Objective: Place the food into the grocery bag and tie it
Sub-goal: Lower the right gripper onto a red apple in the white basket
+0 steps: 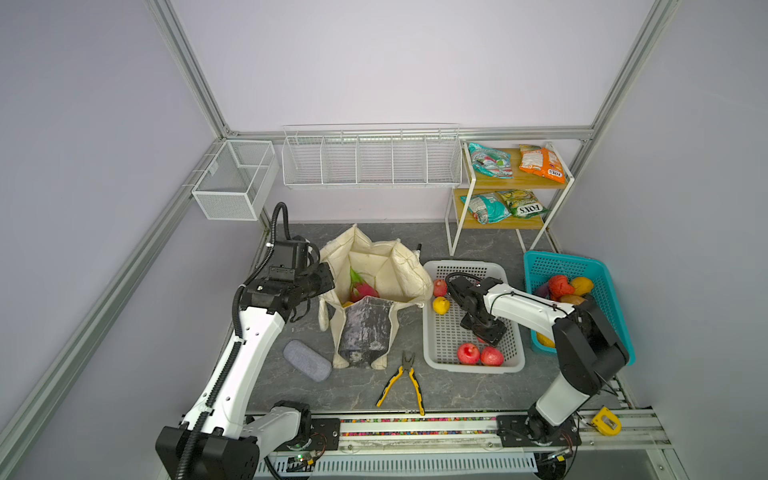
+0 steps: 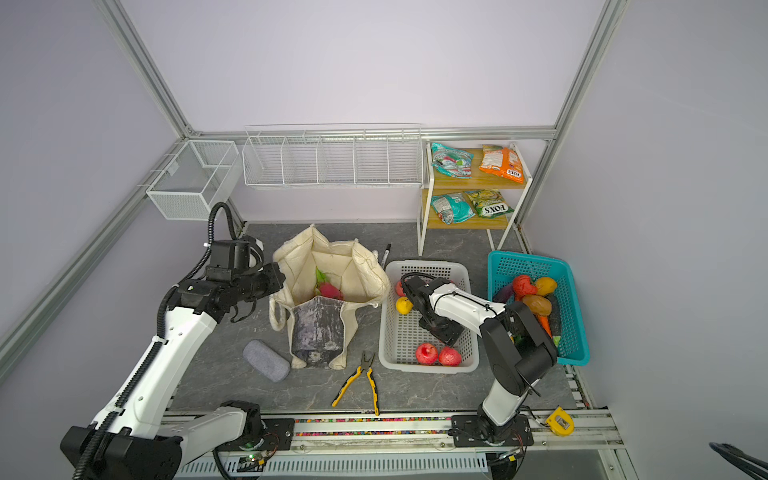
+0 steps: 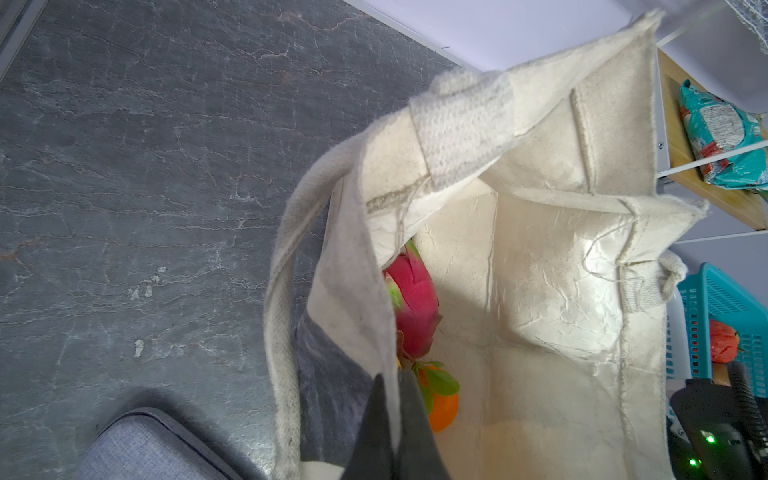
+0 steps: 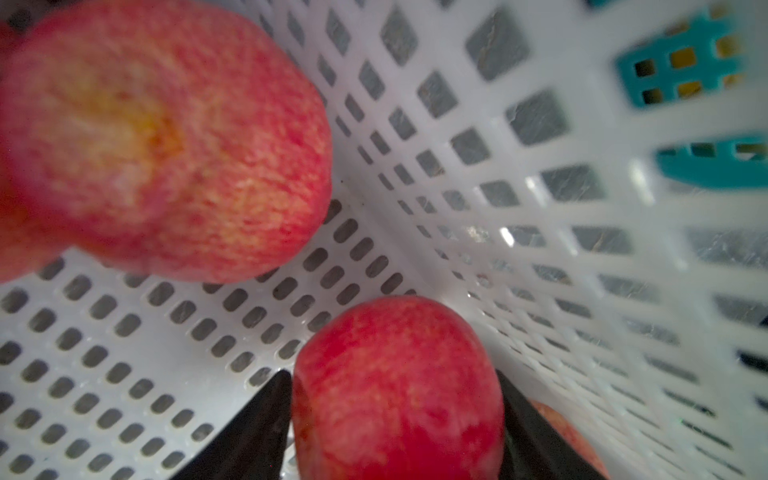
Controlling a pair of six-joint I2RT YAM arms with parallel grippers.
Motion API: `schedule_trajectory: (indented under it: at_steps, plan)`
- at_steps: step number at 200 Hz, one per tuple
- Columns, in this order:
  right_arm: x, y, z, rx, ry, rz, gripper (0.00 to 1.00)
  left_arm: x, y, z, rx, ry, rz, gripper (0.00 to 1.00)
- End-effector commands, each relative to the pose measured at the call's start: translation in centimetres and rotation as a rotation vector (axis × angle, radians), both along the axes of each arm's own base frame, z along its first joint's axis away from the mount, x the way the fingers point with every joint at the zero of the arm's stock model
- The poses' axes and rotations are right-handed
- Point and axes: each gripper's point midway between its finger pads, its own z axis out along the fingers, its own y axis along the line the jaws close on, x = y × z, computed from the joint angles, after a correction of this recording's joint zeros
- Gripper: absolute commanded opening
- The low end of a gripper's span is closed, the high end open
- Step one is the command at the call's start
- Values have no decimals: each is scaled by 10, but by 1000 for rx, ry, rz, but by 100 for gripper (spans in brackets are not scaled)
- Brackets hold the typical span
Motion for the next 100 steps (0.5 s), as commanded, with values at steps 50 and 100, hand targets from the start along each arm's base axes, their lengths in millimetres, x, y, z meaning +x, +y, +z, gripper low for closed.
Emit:
schedule_trajectory:
  at_steps: [50, 100]
  plan:
    - [-4, -10, 0, -37, 2, -9, 57, -4, 2, 0, 5, -3, 5, 0]
    - [1, -7, 6, -25, -18, 7, 46, -3, 2, 0, 6, -5, 3, 0]
